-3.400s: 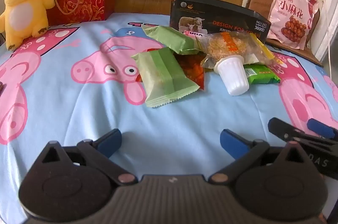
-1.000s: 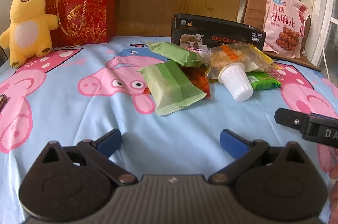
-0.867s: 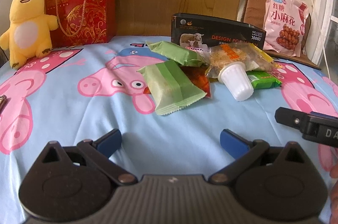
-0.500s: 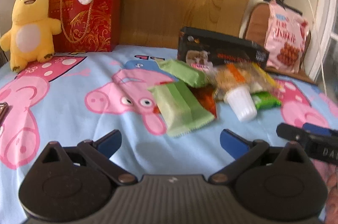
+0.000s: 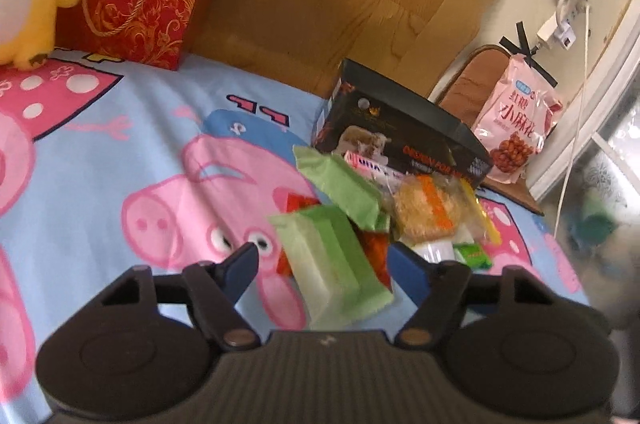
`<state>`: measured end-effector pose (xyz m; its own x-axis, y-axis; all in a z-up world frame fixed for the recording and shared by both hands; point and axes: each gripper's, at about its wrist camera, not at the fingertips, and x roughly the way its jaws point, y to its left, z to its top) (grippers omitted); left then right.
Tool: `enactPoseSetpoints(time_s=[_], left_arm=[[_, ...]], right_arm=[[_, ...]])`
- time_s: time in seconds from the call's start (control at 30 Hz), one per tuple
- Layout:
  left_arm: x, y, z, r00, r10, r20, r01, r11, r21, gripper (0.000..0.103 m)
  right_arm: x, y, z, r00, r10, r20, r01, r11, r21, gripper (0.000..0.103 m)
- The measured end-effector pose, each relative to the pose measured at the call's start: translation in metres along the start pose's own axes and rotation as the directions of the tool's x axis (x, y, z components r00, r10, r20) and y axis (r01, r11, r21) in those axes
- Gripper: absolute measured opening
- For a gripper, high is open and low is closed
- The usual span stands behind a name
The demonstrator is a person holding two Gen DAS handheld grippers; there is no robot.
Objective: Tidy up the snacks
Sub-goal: 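Reach the left tool to the light green pastry packet and grasp it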
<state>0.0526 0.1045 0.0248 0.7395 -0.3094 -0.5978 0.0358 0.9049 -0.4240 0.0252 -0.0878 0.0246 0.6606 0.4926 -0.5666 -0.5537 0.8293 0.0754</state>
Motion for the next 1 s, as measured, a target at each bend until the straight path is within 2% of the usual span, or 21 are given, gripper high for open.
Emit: enactPoseSetpoints(time_s=[0.1,0.2,0.27,0.33,0.37,0.43,0.47,0.57,0.7,0.87,0.9,1.0], left_arm=[[0.003,0.004,0.015,0.999,0.024,0.026,-0.024,1.000,0.011,0.072],[0.013,0.007,0.027,0.999,0.024,0.023,-0.024,0.999,0.024,0.072],[0.024,0.008,0.030,1.000,0.009,0.001,-0.009,0.999,0.031,0.065],[0.036,0.007,0.028,0.999,-0.014,-0.047,0.015,1.000,0.027,0.048],[0.041,0.006,0.024,0.998,-0.019,-0.068,0.021,1.000,0.023,0.045],[0.041,0.006,0.017,0.998,-0.019,-0.064,0.020,1.000,0.018,0.046],[0.038,0.007,0.014,0.997,-0.026,-0.066,0.027,1.000,0.006,0.046],[0.028,0.017,0.003,0.996,-0.051,-0.069,0.047,0.997,-0.064,0.046],[0.010,0.033,-0.012,0.991,-0.120,-0.061,0.109,0.982,-0.157,0.049],[-0.016,0.045,-0.024,0.993,-0.106,-0.046,0.096,0.979,-0.179,0.054],[-0.021,0.049,-0.024,0.995,-0.092,-0.034,0.083,0.977,-0.199,0.058],[-0.042,0.079,-0.027,0.987,-0.159,0.009,0.154,0.938,-0.312,0.065]], right_arm=[[0.018,0.013,0.007,0.999,0.032,-0.034,-0.036,0.994,-0.099,0.051],[0.035,0.013,0.012,0.993,0.067,-0.098,-0.077,0.992,-0.101,0.051],[0.045,0.008,0.012,0.985,0.098,-0.139,-0.106,0.993,-0.052,0.051],[0.046,0.006,0.011,0.985,0.114,-0.127,-0.117,0.993,-0.015,0.049],[0.047,0.005,0.012,0.985,0.119,-0.123,-0.121,0.993,-0.007,0.037],[0.046,0.005,0.014,0.987,0.117,-0.109,-0.117,0.993,0.003,0.022],[0.045,0.005,0.016,0.989,0.109,-0.096,-0.109,0.994,0.005,0.020],[0.038,0.006,0.018,0.988,0.130,-0.089,-0.130,0.992,0.008,0.020],[0.018,0.016,0.018,0.980,0.190,-0.056,-0.191,0.982,0.002,0.018],[0.010,0.046,0.022,0.964,0.264,-0.033,-0.266,0.961,-0.077,0.016],[0.010,0.055,0.023,0.959,0.280,-0.029,-0.282,0.954,-0.098,0.016],[0.020,0.078,0.028,0.950,0.310,-0.044,-0.313,0.938,-0.149,0.015]])
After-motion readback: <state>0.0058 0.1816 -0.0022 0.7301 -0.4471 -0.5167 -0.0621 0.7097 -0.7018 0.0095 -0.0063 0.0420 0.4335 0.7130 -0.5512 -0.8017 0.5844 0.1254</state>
